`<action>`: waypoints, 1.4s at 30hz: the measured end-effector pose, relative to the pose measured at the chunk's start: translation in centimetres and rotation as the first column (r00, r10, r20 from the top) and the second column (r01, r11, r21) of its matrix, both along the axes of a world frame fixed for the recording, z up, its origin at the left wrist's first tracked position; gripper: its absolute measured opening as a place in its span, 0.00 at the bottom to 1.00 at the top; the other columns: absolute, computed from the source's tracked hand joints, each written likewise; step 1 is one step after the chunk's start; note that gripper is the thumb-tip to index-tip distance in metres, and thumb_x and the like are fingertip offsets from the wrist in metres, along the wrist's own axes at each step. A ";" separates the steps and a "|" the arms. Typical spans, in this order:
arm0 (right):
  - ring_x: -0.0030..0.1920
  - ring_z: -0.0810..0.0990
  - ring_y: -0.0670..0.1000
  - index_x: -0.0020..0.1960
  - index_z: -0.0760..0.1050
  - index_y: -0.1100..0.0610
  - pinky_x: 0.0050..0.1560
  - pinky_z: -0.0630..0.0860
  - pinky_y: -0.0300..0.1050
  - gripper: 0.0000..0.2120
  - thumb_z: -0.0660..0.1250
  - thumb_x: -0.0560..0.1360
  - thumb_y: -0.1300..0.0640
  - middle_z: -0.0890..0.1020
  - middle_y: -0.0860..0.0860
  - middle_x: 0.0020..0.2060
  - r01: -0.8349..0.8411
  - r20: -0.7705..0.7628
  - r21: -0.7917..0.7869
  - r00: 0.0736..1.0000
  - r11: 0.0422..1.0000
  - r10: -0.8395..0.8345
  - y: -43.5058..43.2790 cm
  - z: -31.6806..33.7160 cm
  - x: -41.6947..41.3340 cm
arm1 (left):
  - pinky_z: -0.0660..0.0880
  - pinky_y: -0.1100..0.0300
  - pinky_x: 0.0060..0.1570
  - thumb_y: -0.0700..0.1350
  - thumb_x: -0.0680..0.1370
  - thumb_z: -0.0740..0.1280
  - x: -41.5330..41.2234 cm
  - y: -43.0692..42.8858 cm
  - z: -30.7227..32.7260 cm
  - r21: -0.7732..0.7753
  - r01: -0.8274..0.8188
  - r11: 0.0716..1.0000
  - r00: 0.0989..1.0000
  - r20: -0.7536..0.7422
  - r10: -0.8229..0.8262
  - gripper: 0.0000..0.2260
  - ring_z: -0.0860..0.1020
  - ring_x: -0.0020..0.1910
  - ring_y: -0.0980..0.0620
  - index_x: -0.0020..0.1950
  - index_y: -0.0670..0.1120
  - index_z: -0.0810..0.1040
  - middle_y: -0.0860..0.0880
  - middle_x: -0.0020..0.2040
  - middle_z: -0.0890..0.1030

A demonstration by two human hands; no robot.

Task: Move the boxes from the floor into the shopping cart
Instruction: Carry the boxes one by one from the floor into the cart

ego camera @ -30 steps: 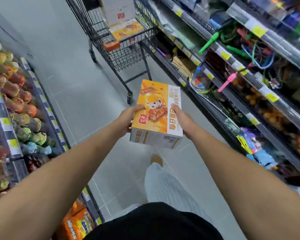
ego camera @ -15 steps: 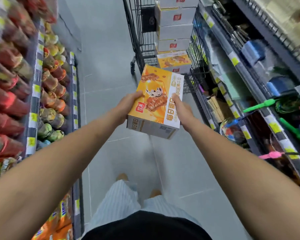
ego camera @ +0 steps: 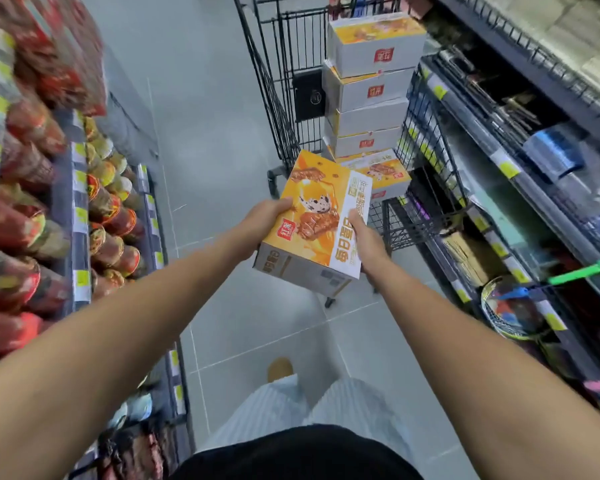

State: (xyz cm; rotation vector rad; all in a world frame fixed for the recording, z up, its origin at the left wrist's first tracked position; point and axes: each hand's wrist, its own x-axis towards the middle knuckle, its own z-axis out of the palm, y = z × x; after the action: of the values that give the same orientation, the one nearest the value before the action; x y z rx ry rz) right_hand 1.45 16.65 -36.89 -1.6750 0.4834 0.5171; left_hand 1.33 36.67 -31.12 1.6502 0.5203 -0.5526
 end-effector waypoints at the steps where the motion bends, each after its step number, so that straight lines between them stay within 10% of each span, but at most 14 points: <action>1: 0.47 0.82 0.60 0.44 0.76 0.55 0.46 0.75 0.48 0.26 0.59 0.74 0.32 0.80 0.57 0.44 0.018 -0.006 -0.004 1.000 1.000 -0.018 0.6 0.0 0.7 | 0.76 0.60 0.35 0.54 0.79 0.61 1.4 0.6 0.1 0.013 0.016 1.000 1.000 -0.009 -0.016 0.13 0.81 0.27 0.54 0.44 0.46 0.77 0.50 0.32 0.83; 6: 0.51 0.82 0.57 0.60 0.78 0.55 0.52 0.79 0.51 0.24 0.61 0.77 0.38 0.83 0.54 0.51 0.245 -0.067 0.162 0.969 0.956 -0.237 1.6 -0.2 5.2 | 0.78 0.54 0.46 0.55 0.77 0.64 8.8 0.5 1.7 0.039 0.144 0.989 0.989 -0.022 -0.143 0.14 0.81 0.36 0.47 0.51 0.45 0.78 0.44 0.44 0.84; 12: 0.53 0.81 0.58 0.63 0.76 0.51 0.56 0.77 0.55 0.25 0.58 0.77 0.35 0.83 0.55 0.54 0.388 -0.138 0.287 0.921 0.876 -0.364 0.7 -0.4 11.7 | 0.77 0.65 0.30 0.53 0.80 0.60 19.1 -2.2 2.9 0.096 0.344 0.934 0.939 -0.004 -0.345 0.12 0.80 0.26 0.55 0.42 0.47 0.75 0.50 0.33 0.82; 15: 0.56 0.81 0.60 0.68 0.73 0.52 0.60 0.76 0.58 0.34 0.62 0.70 0.31 0.80 0.57 0.60 0.466 -0.155 0.238 0.885 0.852 -0.440 -0.5 -1.2 16.1 | 0.78 0.60 0.41 0.55 0.79 0.60 24.3 -3.7 2.6 0.097 0.474 0.875 0.880 -0.089 -0.467 0.13 0.82 0.35 0.48 0.44 0.47 0.75 0.49 0.35 0.82; 19: 0.43 0.81 0.56 0.64 0.75 0.55 0.47 0.77 0.50 0.27 0.60 0.77 0.36 0.82 0.54 0.46 0.531 -0.208 0.260 0.846 0.807 -0.490 -2.0 -2.6 20.3 | 0.76 0.56 0.47 0.58 0.78 0.60 29.1 -5.4 1.3 0.146 0.533 0.834 0.845 -0.141 -0.515 0.15 0.80 0.35 0.48 0.42 0.48 0.75 0.49 0.36 0.81; 24: 0.45 0.83 0.58 0.55 0.79 0.55 0.57 0.78 0.57 0.24 0.63 0.74 0.35 0.84 0.56 0.45 0.580 -0.265 0.203 0.808 0.789 -0.526 -2.9 -4.1 23.5 | 0.74 0.58 0.46 0.58 0.79 0.59 33.2 -6.5 -0.3 0.150 0.579 0.801 0.813 -0.175 -0.555 0.17 0.78 0.35 0.50 0.40 0.47 0.74 0.49 0.34 0.80; 29: 0.48 0.84 0.58 0.52 0.79 0.53 0.57 0.78 0.57 0.22 0.61 0.76 0.36 0.85 0.56 0.46 0.656 -0.352 0.151 0.735 0.740 -0.580 -3.1 -5.8 27.4 | 0.67 0.45 0.67 0.57 0.79 0.59 38.7 -7.6 -3.0 0.125 0.649 0.750 0.755 -0.223 -0.616 0.21 0.75 0.63 0.44 0.67 0.47 0.72 0.45 0.63 0.77; 35: 0.45 0.86 0.57 0.54 0.80 0.55 0.53 0.81 0.60 0.29 0.68 0.67 0.32 0.86 0.55 0.46 0.802 -0.416 -0.007 0.540 0.597 -0.731 -2.0 -10.3 31.4 | 0.69 0.60 0.49 0.51 0.80 0.61 44.6 -9.2 -9.6 0.114 0.706 0.699 0.698 -0.285 -0.657 0.18 0.72 0.50 0.51 0.68 0.46 0.70 0.51 0.62 0.74; 42: 0.57 0.81 0.57 0.64 0.77 0.51 0.53 0.80 0.61 0.57 0.60 0.46 0.15 0.79 0.54 0.61 0.848 -0.427 -0.229 0.354 0.478 -0.832 -2.7 -19.4 34.0 | 0.66 0.60 0.53 0.46 0.80 0.61 48.9 -10.2 -16.4 0.273 0.778 0.566 0.626 -0.411 -0.662 0.22 0.71 0.67 0.44 0.72 0.40 0.66 0.43 0.69 0.71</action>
State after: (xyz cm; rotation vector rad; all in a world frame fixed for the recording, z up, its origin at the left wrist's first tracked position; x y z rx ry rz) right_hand 35.50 13.92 -56.25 -0.9937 1.6220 0.1300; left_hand 50.19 26.43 -47.51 2.2345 0.0993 -1.3819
